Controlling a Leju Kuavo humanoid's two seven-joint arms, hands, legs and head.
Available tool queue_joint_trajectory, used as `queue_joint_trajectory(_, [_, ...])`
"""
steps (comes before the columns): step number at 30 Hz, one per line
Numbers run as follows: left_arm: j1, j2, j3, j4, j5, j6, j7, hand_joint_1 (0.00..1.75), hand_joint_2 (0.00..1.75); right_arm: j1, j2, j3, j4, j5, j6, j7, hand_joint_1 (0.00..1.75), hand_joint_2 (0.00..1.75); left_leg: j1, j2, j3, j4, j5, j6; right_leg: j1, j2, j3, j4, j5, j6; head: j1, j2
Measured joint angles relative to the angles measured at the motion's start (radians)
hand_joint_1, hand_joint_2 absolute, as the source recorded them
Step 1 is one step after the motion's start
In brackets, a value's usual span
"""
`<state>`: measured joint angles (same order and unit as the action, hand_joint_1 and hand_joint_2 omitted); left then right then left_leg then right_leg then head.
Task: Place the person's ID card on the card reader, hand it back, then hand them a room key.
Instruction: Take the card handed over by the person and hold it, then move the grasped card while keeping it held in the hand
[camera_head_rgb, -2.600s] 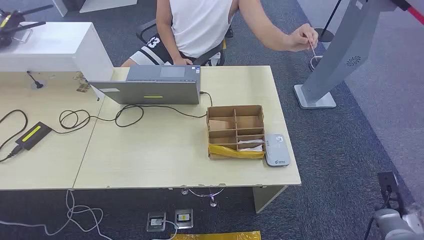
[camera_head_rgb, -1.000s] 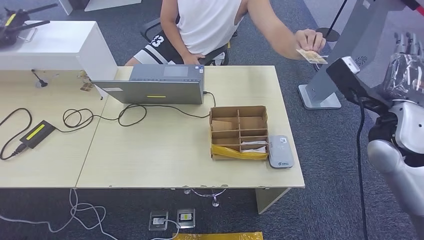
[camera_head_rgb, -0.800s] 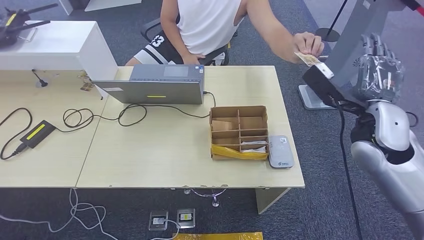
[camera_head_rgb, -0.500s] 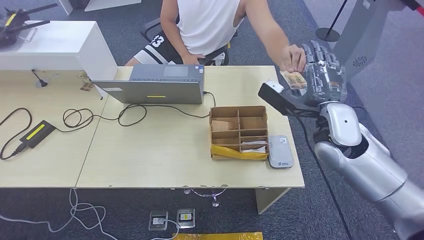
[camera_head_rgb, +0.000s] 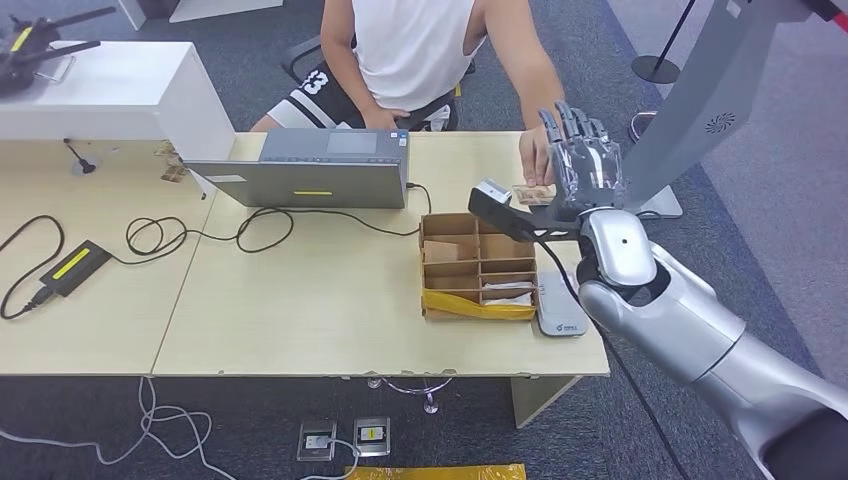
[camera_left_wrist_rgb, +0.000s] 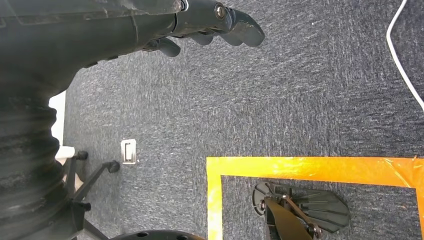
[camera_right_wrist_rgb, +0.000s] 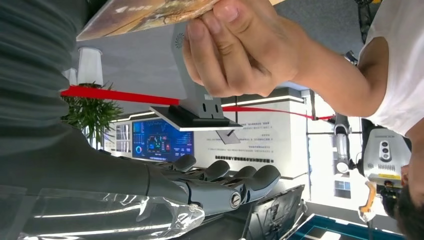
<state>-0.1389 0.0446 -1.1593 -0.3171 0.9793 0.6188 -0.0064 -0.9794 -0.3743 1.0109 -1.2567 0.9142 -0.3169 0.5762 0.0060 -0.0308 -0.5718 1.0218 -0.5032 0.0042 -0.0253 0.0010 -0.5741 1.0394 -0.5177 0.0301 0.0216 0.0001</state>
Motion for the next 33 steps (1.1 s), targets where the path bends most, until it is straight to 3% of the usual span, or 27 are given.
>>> queue_joint_trajectory(3, [0.0, 0.0, 0.0, -0.001, 0.003, 0.0, 0.0, 0.0, 1.75, -0.01, 0.018, 0.017, 0.031, -0.013, -0.01, -0.008, 1.58, 1.75, 0.0, 0.0, 0.0, 0.0, 0.0, 0.0, 0.0, 0.0, 0.0, 0.0, 0.0, 0.0, 0.0, 0.0])
queue_joint_trajectory(4, [0.0, 0.001, 0.0, -0.001, 0.004, 0.0, 0.0, 0.0, 1.75, -0.014, 0.023, 0.023, 0.041, -0.019, -0.014, -0.011, 1.71, 1.75, 0.0, 0.0, 0.0, 0.0, 0.0, 0.0, 0.0, 0.0, 0.0, 0.0, 0.0, 0.0, 0.0, 0.0])
queue_joint_trajectory(16, [0.001, 0.001, -0.002, -0.002, 0.014, 0.002, -0.005, 0.0, 1.75, -0.037, 0.075, 0.075, 0.125, -0.083, -0.059, -0.048, 1.75, 1.75, 0.0, 0.0, 0.015, 0.0, 0.001, -0.002, 0.0, 0.0, -0.002, 0.0, 0.001, 0.0, 0.0, 0.0])
queue_joint_trajectory(33, [0.001, 0.003, -0.007, -0.007, 0.028, 0.009, -0.022, 0.0, 1.75, -0.044, 0.102, 0.097, 0.152, -0.134, -0.097, -0.1, 1.75, 1.75, 0.0, 0.0, 0.017, 0.001, 0.002, -0.002, 0.0, 0.001, -0.001, 0.0, 0.001, -0.001, 0.0, 0.0])
